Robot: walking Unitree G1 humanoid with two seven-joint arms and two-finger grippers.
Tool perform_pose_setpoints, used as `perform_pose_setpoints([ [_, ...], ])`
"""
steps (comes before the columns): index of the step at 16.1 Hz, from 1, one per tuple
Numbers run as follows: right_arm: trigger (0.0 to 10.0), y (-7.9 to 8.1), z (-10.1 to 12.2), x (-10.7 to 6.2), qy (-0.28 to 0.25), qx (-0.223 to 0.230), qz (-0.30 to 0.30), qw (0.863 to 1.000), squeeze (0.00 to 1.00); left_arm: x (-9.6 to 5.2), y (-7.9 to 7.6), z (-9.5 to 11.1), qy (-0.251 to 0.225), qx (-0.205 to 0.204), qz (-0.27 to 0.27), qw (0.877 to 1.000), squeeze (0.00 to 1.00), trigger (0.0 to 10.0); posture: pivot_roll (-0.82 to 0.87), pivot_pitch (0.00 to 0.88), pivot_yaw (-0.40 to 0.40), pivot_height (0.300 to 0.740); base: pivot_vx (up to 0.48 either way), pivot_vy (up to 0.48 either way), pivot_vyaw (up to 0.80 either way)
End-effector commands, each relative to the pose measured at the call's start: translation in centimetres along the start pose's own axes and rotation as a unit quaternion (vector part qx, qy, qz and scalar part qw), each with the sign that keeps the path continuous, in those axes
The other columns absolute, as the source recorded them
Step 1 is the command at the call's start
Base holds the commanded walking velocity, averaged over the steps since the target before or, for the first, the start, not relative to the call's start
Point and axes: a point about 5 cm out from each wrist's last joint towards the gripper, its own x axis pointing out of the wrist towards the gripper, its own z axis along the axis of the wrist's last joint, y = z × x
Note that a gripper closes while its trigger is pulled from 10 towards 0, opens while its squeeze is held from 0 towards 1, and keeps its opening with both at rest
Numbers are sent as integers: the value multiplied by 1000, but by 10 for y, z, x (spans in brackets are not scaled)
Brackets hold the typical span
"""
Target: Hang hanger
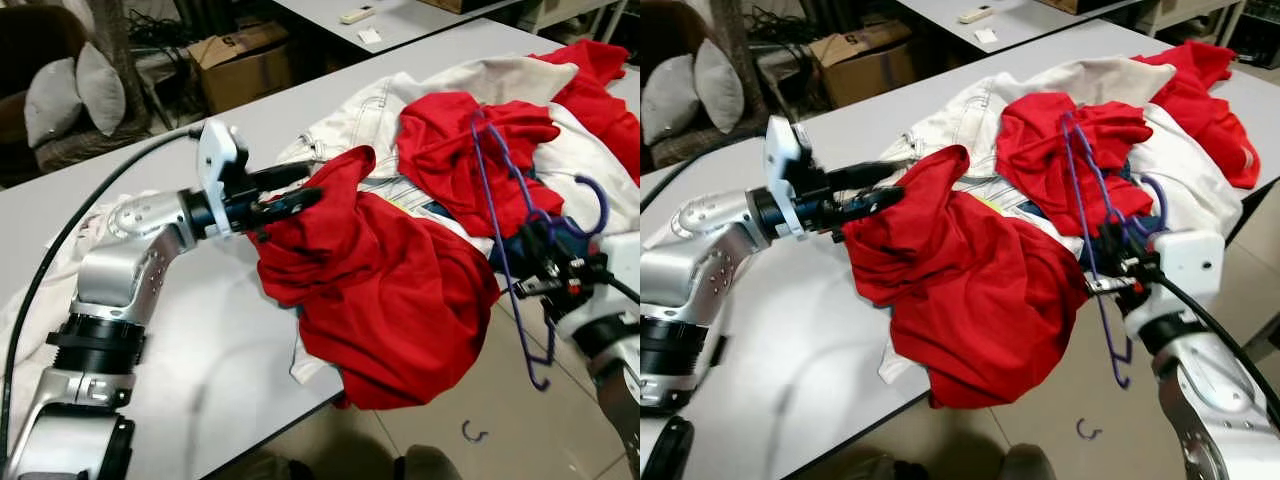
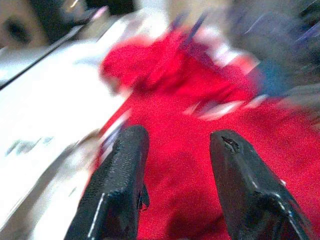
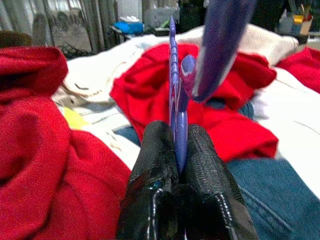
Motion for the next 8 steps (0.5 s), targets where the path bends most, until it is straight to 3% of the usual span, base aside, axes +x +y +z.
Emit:
perform_pose_setpoints([
  [1,10000,6,4,3,-14,4,21,1000,0,-3,8,-8,46,34,34,998,957,10000,-276,0,114,740,0,0,0],
  [2,10000,6,5,3,-18,6,25,1000,0,-4,6,-18,77,51,29,995,153,10000,-272,0,111,740,0,0,0],
  [3,10000,6,5,3,-16,5,26,999,0,-2,-4,-27,94,41,4,995,0,10000,-266,0,103,740,0,0,0],
  [8,10000,5,7,5,-24,9,27,999,0,25,-53,-6,13,-4,-140,990,0,10000,-256,0,95,740,0,0,0],
])
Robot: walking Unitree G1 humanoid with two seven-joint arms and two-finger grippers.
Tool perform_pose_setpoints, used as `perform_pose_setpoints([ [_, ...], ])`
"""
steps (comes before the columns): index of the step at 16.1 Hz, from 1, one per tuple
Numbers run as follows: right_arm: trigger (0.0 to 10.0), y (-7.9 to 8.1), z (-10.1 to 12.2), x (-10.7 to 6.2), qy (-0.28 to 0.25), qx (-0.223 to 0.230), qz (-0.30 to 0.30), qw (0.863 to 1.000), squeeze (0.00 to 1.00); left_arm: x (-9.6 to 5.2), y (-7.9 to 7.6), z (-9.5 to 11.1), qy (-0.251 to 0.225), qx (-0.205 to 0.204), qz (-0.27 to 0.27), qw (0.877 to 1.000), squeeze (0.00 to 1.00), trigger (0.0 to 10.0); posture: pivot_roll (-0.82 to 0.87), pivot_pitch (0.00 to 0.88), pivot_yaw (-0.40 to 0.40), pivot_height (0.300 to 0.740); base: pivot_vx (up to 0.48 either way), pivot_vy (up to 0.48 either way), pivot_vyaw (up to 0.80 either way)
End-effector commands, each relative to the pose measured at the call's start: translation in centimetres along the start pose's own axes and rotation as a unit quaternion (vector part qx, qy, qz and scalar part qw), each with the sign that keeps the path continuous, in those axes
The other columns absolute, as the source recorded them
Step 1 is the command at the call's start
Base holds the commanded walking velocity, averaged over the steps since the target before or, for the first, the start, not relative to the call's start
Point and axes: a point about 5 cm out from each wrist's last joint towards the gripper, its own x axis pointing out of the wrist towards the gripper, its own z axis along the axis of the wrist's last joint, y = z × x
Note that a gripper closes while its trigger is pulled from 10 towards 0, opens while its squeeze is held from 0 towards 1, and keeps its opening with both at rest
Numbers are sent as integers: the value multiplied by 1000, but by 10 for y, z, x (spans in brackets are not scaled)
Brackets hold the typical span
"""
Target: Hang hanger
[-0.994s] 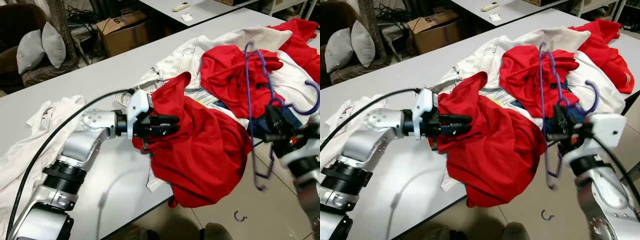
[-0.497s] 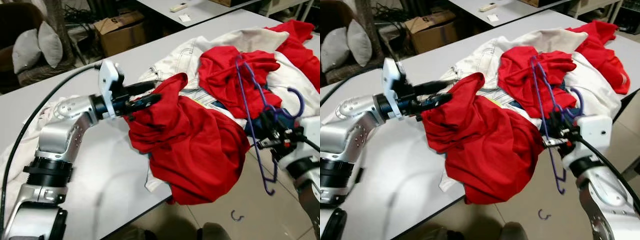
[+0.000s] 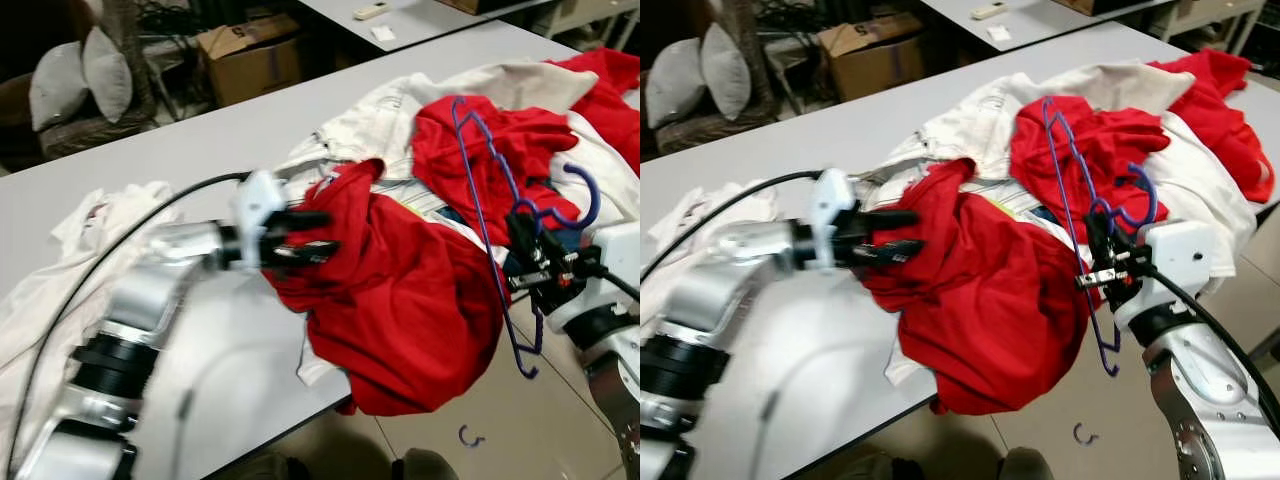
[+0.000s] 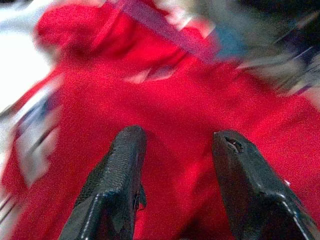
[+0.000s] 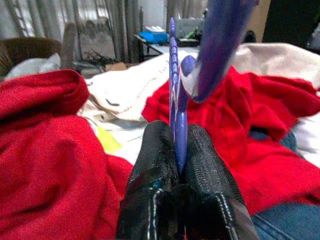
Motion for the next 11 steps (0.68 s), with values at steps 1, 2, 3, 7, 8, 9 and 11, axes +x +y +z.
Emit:
perform_pose_setpoints([
  [1,10000,-2,3,1,-13,10,-4,1000,0,10,-7,9,-36,-9,-18,999,0,10000,-258,0,94,740,0,0,0],
  [2,10000,-3,6,2,-23,18,-8,1000,0,18,-10,20,-85,-21,-17,996,0,10000,-259,0,94,740,0,0,0],
  [3,10000,-4,7,2,-26,20,-9,999,0,20,-10,25,-103,-26,-15,994,0,10000,-259,0,94,740,0,0,0],
  [7,10000,-11,9,0,-31,23,-15,999,0,-3,22,37,-135,-28,89,986,0,10000,-259,0,93,740,0,0,0],
  [8,10000,-11,9,0,-32,25,-15,999,0,-16,33,20,-64,-11,124,990,0,10000,-262,0,94,740,0,0,0],
  [9,10000,-10,10,-1,-32,27,-14,999,0,-29,39,9,-35,-16,143,989,0,10000,-266,0,96,740,0,0,0],
  [11,10000,-8,8,-1,-28,30,-6,999,0,-44,39,2,-45,-59,139,987,75,10000,-266,0,96,740,0,0,0],
])
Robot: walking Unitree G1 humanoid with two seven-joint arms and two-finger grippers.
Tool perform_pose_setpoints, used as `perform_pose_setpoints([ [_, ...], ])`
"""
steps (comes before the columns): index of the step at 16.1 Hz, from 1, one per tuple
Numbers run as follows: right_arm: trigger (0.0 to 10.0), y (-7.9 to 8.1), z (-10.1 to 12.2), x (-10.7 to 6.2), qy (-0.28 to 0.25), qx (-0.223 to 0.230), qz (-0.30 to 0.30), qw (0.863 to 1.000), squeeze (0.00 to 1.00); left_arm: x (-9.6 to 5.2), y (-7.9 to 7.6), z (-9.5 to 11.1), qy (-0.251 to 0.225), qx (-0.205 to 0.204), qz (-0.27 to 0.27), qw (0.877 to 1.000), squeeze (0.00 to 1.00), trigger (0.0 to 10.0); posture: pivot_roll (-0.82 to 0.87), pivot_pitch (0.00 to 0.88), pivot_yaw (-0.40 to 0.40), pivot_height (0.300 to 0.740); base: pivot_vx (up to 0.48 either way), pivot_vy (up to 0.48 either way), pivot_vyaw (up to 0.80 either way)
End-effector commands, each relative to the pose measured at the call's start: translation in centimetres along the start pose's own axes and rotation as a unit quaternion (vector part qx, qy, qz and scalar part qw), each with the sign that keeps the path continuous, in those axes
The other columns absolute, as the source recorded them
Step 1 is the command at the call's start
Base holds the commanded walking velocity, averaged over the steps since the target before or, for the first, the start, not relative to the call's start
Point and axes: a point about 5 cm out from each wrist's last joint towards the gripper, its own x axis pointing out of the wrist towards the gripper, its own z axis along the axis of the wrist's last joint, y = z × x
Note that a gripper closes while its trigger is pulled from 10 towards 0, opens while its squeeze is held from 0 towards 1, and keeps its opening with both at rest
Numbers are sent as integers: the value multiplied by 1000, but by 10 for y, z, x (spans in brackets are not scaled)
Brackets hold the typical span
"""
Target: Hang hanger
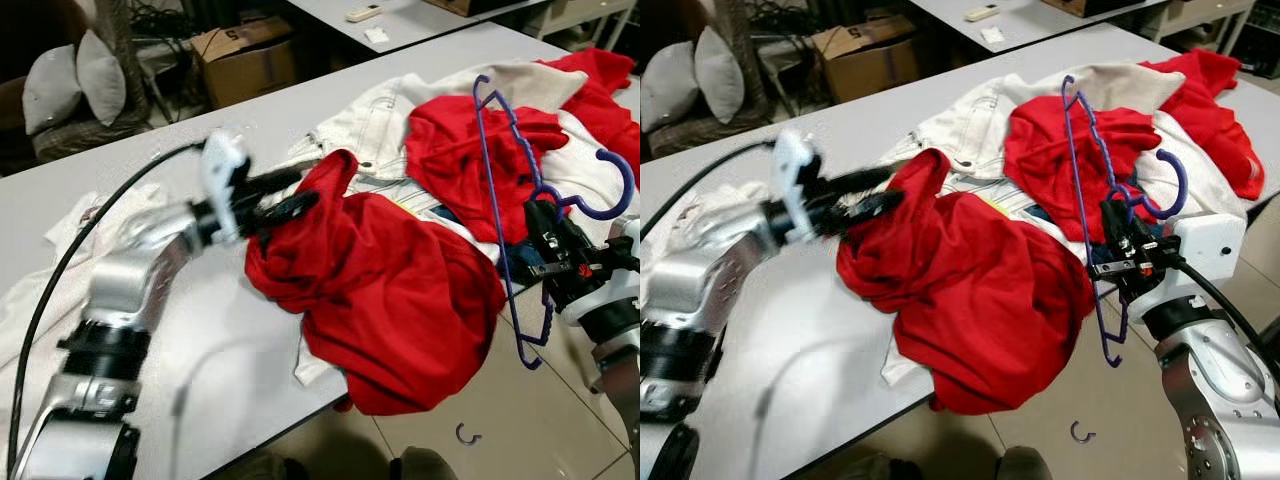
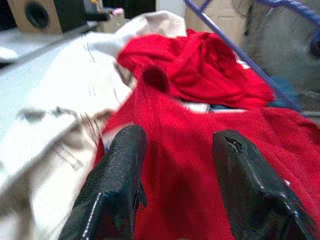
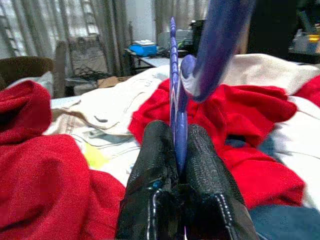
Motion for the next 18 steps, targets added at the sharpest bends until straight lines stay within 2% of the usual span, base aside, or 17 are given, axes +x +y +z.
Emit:
perform_pose_setpoints([
  [1,10000,3,1,0,-2,5,10,1000,0,-6,-1,4,-7,-12,-15,1000,1000,10000,-266,0,96,740,0,0,0],
  [2,10000,4,0,0,-1,6,13,1000,0,-10,-6,-1,-1,-35,-33,999,1000,10000,-263,0,94,740,0,0,0],
  [4,10000,6,-1,1,0,10,20,1000,0,-11,-9,-13,15,-50,-26,998,1000,10000,-259,0,92,740,0,0,0],
  [5,10000,7,-1,2,2,13,25,1000,0,-10,-10,-20,19,-66,-26,997,0,10000,-256,0,90,740,0,0,0],
  [7,10000,10,-2,2,4,15,34,999,0,-7,-17,-23,12,-95,-41,995,0,10000,-255,0,90,740,0,0,0],
  [10,10000,10,-2,2,5,15,36,999,0,-4,-24,-24,14,-111,-57,992,0,10000,-258,0,95,740,0,0,0],
  [12,10000,10,-3,1,5,14,37,999,0,-1,-26,-31,52,-98,-48,993,0,10000,-262,0,99,740,0,0,0],
  [14,10000,11,-3,1,5,14,38,999,0,2,-23,-44,108,-58,-17,992,0,10000,-264,0,101,740,0,0,0],
  [15,10000,11,-2,1,5,14,38,999,0,3,-22,-46,110,-55,-6,992,0,9059,-264,0,101,740,0,0,0],
  [16,10000,11,-2,1,5,14,38,999,0,4,-21,-46,106,-56,0,993,0,3490,-264,0,101,740,0,0,0],
  [17,10000,11,-2,0,5,13,38,999,0,6,-19,-44,98,-55,9,994,0,0,-268,0,103,740,0,0,0],
  [18,10000,11,-2,0,5,13,38,999,0,7,-19,-43,95,-54,10,994,0,0,-268,0,103,740,0,0,0],
])
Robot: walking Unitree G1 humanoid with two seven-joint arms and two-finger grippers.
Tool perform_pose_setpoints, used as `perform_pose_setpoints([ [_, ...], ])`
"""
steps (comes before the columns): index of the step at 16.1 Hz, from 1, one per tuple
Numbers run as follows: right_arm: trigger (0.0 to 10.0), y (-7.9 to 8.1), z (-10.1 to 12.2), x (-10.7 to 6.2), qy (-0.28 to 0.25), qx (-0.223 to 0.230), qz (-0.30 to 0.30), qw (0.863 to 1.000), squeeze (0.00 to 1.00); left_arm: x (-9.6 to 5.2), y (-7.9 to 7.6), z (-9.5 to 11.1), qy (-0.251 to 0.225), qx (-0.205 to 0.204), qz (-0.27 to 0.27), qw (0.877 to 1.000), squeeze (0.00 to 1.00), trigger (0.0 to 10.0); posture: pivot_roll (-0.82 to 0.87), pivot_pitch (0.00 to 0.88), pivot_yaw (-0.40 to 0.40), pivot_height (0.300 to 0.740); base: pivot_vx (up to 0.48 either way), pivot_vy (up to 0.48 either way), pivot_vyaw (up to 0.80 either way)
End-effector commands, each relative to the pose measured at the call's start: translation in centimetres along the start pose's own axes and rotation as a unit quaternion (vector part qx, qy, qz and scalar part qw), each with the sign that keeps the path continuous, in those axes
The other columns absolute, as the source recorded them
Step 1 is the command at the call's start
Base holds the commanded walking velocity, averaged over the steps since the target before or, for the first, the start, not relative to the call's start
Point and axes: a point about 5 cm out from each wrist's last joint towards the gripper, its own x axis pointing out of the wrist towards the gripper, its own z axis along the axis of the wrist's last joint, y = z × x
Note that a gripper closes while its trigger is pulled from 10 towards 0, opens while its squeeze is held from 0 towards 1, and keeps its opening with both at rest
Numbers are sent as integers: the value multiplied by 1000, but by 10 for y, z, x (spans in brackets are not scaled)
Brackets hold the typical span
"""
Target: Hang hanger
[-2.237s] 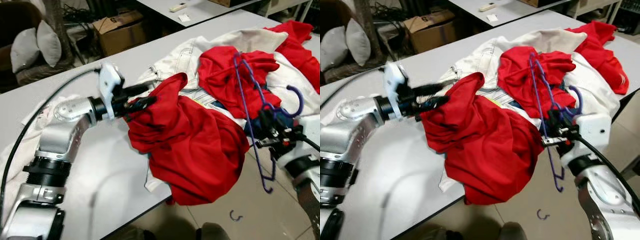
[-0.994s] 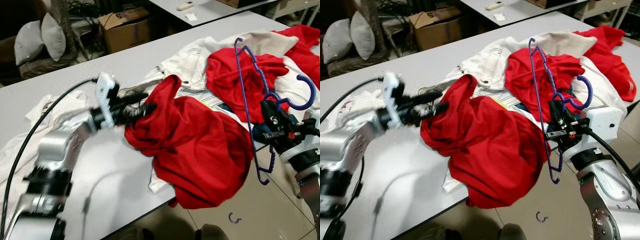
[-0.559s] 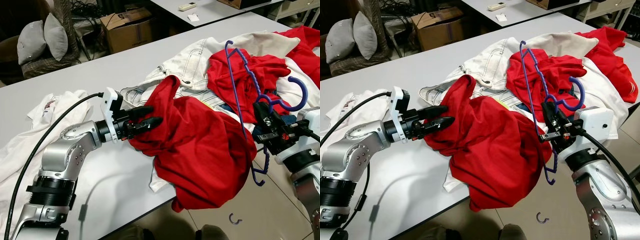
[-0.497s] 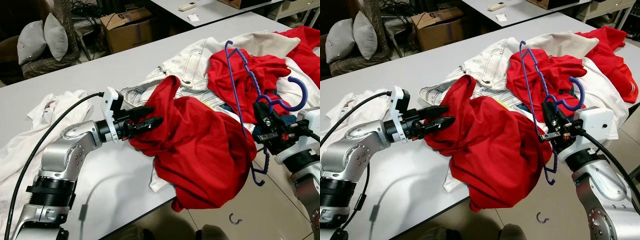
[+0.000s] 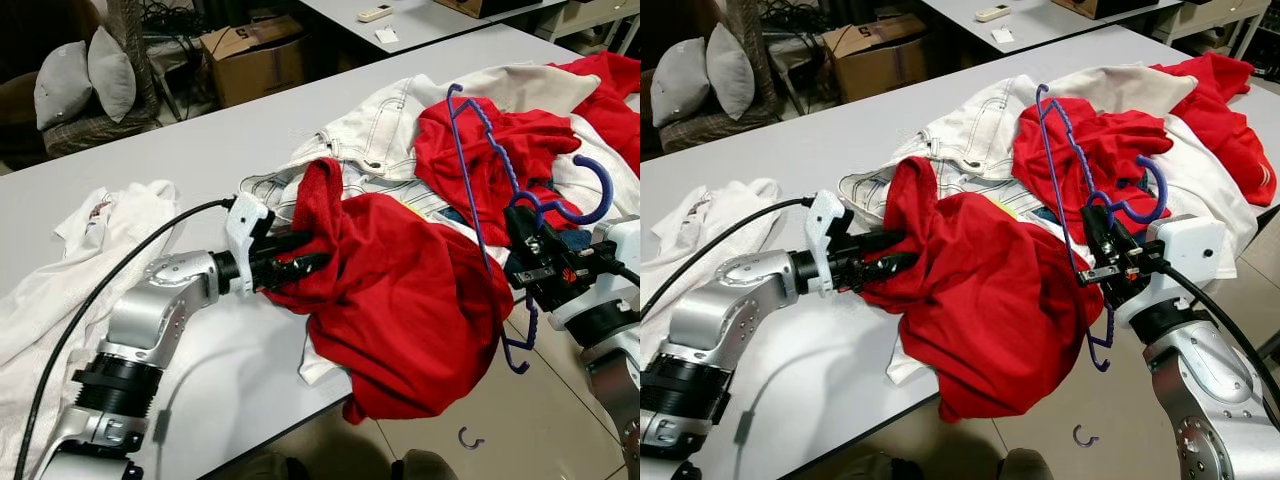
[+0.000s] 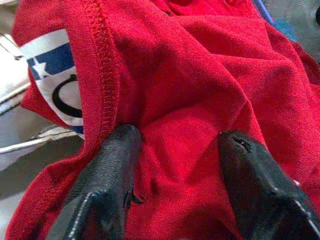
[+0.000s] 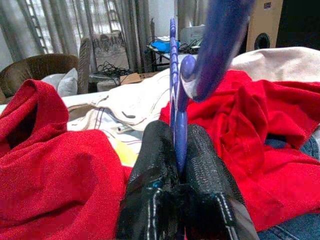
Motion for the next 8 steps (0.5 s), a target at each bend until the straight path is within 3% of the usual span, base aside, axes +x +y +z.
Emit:
perform_pose_setpoints([
  [1,10000,2,2,-1,-4,2,6,1000,0,1,4,4,-4,15,13,1000,0,0,-268,0,103,740,0,0,0],
  [8,10000,1,3,0,-6,2,5,1000,0,6,7,12,-51,14,42,998,0,0,-265,0,97,740,0,0,0],
])
